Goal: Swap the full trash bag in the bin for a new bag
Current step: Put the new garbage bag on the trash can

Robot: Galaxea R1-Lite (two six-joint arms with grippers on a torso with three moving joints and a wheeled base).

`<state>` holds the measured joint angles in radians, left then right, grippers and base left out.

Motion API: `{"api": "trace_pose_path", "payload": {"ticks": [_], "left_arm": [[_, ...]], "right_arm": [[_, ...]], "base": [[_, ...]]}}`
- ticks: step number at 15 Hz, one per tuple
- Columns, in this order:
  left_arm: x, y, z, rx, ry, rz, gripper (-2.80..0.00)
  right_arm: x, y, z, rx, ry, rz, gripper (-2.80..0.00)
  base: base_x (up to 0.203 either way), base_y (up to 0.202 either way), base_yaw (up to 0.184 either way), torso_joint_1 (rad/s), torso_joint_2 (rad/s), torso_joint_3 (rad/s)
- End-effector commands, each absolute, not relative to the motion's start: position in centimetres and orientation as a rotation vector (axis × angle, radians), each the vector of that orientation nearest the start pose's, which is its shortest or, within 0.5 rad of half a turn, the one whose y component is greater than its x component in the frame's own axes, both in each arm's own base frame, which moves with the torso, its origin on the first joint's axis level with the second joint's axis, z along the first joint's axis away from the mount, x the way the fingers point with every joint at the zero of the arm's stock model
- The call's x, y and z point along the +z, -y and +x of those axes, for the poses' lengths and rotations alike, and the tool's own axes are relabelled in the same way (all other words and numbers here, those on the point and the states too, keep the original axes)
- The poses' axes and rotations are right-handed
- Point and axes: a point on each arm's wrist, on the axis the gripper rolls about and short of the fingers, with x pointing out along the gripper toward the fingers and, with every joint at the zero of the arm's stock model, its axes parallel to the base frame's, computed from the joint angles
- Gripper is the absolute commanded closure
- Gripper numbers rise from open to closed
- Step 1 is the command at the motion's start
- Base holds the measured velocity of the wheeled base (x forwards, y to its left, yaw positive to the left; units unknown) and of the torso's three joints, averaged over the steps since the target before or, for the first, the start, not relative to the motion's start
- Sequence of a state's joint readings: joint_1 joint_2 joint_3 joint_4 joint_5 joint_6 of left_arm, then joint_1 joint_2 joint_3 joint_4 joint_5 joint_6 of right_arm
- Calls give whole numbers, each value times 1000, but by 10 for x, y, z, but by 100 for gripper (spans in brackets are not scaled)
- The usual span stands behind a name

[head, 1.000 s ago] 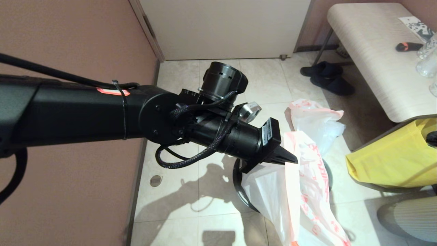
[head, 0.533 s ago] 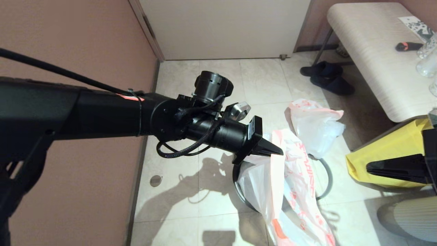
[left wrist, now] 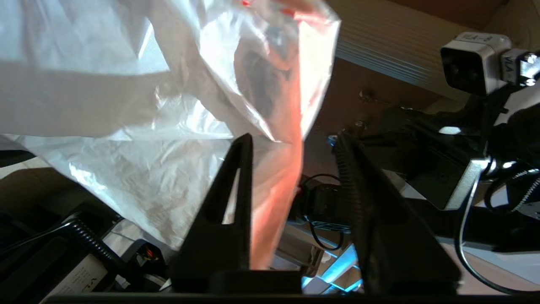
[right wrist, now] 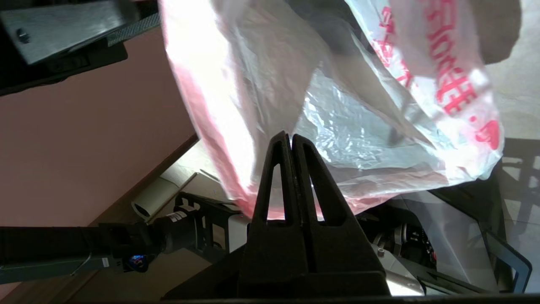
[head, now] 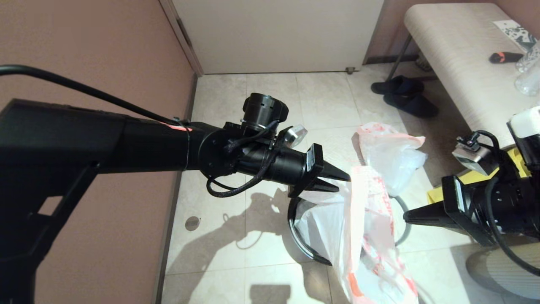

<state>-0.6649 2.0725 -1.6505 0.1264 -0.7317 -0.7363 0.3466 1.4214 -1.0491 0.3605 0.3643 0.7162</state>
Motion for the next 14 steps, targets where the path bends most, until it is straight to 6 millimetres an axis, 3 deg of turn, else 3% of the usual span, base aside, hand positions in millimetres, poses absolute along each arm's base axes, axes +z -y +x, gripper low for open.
{"api": "trace_pose_path", "payload": {"ticks": [1,3,6,8,10,11,14], "left_arm": [[217,266,316,-1083,-1056,-617,-280],[230,259,309,-1084,-1025,-618,-280],[259,227,291,-1059,-968,-634,-280],[257,204,282,-1009,-964,-620,-280],[250,183,272,-952,-970,-612,-280],[245,174,268,-929,-977,-609,0],[221,156,253,-801,-1007,-556,0]], "right_arm": [[227,-89,212,378,-1002,652,0],[224,-96,213,379,-1013,632,0],[212,-97,216,348,-1028,619,0],[203,-93,210,287,-1035,601,0],[209,-82,196,270,-993,611,0],[214,-74,190,260,-962,625,0],[217,-45,179,141,-898,670,0]], "base": [[0,0,0,0,0,0],[0,0,0,0,0,0],[0,0,0,0,0,0],[0,0,0,0,0,0],[0,0,0,0,0,0],[0,0,0,0,0,0],[0,0,0,0,0,0]]}}
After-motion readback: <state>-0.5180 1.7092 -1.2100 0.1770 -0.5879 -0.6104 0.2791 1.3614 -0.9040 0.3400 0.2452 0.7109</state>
